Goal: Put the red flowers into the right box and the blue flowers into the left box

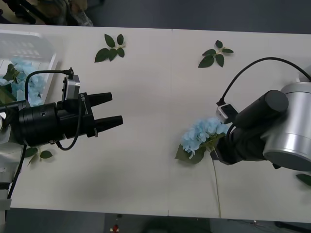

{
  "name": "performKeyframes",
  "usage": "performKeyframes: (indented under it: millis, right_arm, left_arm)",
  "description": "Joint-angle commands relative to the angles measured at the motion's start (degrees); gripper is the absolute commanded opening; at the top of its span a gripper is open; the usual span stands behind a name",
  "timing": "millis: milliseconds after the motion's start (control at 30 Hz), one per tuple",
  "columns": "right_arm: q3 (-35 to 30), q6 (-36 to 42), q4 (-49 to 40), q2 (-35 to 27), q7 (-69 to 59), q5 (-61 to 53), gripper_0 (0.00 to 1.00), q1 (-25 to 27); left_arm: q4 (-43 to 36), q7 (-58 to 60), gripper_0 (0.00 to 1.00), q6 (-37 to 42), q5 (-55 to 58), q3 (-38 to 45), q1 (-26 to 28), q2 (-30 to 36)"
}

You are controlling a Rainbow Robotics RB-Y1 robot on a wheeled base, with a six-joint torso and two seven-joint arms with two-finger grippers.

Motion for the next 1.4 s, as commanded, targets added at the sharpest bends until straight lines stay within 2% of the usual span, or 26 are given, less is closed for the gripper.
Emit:
performKeyframes:
  millis: [33,400,800,1200,1400]
  right_arm:
    - [1.5,-1.4,1.0,1.2,-4.5,1.5,0.94,-0.5]
    - [6.0,-6.6,5.9,4.6,-5.7,5.1,0.94,-0.5]
    - [6.4,-11.0,13.4,8.6,-6.6,5.8,0.94,-0.5]
    - [9.5,-15.2,16.1,8.3,-5.9,7.9,0.94,-0.5]
    - [12.5,-18.3,16.0,5.7,-5.4,8.7,0.94,-0.5]
  left_arm:
    - [-0.8,-2.1,1.00,0.3,0.6,1.0,-1.0,1.1]
    - [-0.8,-2.1,1.00,0.3,0.6,1.0,-1.0,1.1]
    - [-0.8,-2.1,1.00,0.3,0.6,1.0,-1.0,1.1]
    - [-0.8,-2.1,1.00,0.3,0.6,1.0,-1.0,1.1]
    - [-0.8,-2.1,1.00,0.3,0.6,1.0,-1.0,1.1]
